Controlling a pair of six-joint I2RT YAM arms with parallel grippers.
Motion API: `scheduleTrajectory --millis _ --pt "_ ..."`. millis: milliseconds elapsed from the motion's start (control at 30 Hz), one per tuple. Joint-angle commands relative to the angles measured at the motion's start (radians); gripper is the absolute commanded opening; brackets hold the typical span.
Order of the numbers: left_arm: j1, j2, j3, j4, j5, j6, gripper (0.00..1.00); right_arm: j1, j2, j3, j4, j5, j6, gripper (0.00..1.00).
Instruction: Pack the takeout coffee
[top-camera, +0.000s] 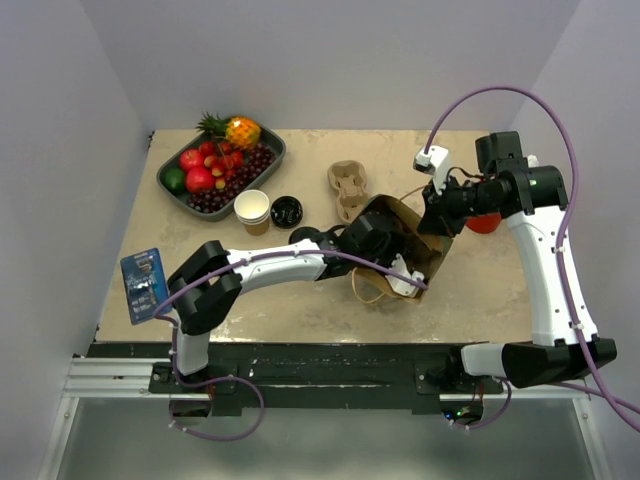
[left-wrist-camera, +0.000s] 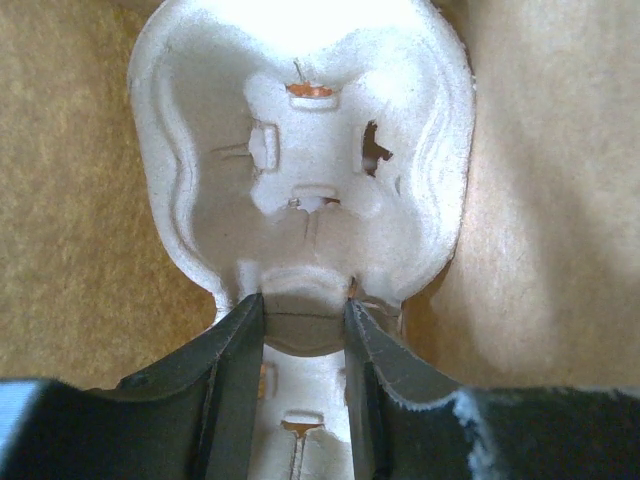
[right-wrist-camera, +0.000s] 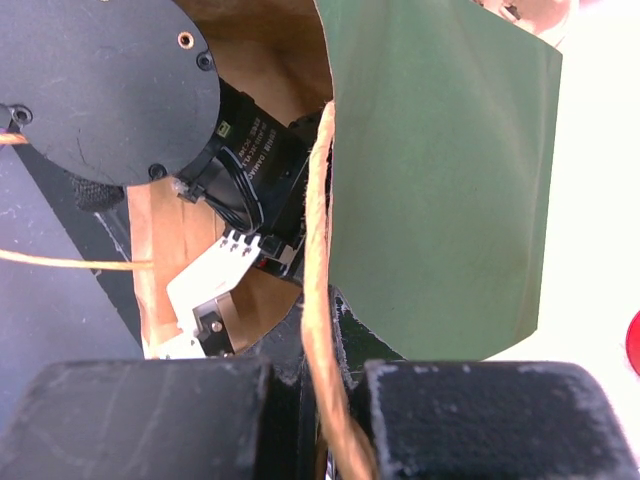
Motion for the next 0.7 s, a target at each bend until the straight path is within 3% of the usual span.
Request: scheduleTrajectory --millis 0,300,367,400,433,467,500,567,667 --pt "0.008 -0.051 -0.039 0.084 0.057 0.062 0.0 -0.001 -0.038 0.001 -0.059 -0.042 -0.029 0.0" --pt "0.032 -0.058 -0.05 0.063 0.098 0.034 0.0 0.001 -0.009 0.058 -0.059 -0.03 -0.025 0.06" --pt "0.032 -0.051 -0.045 0.063 0.109 0.04 0.0 0.002 -0.006 0.058 -0.059 -0.048 -0.019 0.16" --pt "0.032 -0.042 -0.039 0.063 0.111 0.04 0.0 0.001 -0.005 0.057 -0.06 -0.051 -0.008 0.27" --pt "0.034 -0.036 -0.035 0.063 0.111 0.042 0.0 0.002 -0.002 0.051 -0.059 -0.051 -0.006 0.28" --pt "0.034 -0.027 -0.03 0.063 0.111 0.044 0.0 0.002 -0.003 0.047 -0.059 -0.053 -0.006 0.25" --pt "0.035 -0.021 -0.021 0.063 0.111 0.045 0.0 0.002 -0.003 0.044 -0.059 -0.057 -0.008 0.14" --pt "0.037 -0.006 -0.015 0.066 0.105 0.047 0.0 0.002 -0.008 0.032 -0.059 -0.068 -0.005 0.03" --pt "0.037 0.016 -0.007 0.107 0.085 0.037 0.0 0.002 -0.014 0.015 -0.059 -0.074 -0.003 0.0"
